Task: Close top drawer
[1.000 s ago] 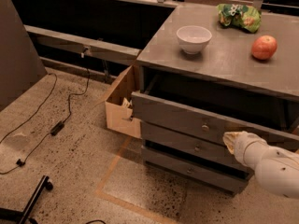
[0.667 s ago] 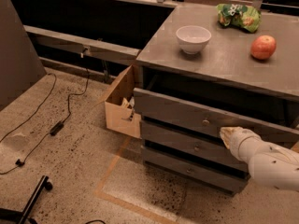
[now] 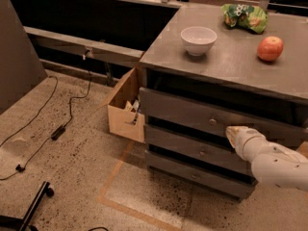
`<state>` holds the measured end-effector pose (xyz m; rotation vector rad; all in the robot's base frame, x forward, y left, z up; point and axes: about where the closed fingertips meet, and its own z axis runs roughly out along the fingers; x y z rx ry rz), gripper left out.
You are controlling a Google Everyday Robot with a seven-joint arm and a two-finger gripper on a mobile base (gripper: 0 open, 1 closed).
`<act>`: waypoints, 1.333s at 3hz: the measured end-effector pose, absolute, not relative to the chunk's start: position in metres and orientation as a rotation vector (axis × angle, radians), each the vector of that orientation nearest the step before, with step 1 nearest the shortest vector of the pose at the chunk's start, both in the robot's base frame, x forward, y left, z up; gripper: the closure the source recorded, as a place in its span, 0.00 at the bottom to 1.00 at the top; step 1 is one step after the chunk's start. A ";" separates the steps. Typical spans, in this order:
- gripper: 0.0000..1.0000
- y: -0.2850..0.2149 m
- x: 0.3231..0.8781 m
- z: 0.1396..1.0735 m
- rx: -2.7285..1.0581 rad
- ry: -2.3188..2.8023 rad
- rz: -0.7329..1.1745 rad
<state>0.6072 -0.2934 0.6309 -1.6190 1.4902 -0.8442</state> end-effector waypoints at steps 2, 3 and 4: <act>1.00 -0.297 0.615 0.633 -1.613 1.486 -0.865; 1.00 -0.296 0.587 0.635 -1.615 1.555 -0.813; 1.00 -0.295 0.537 0.652 -1.600 1.653 -0.764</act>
Offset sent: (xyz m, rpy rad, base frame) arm -0.0448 -0.0079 0.0098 0.0338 0.1379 -0.0464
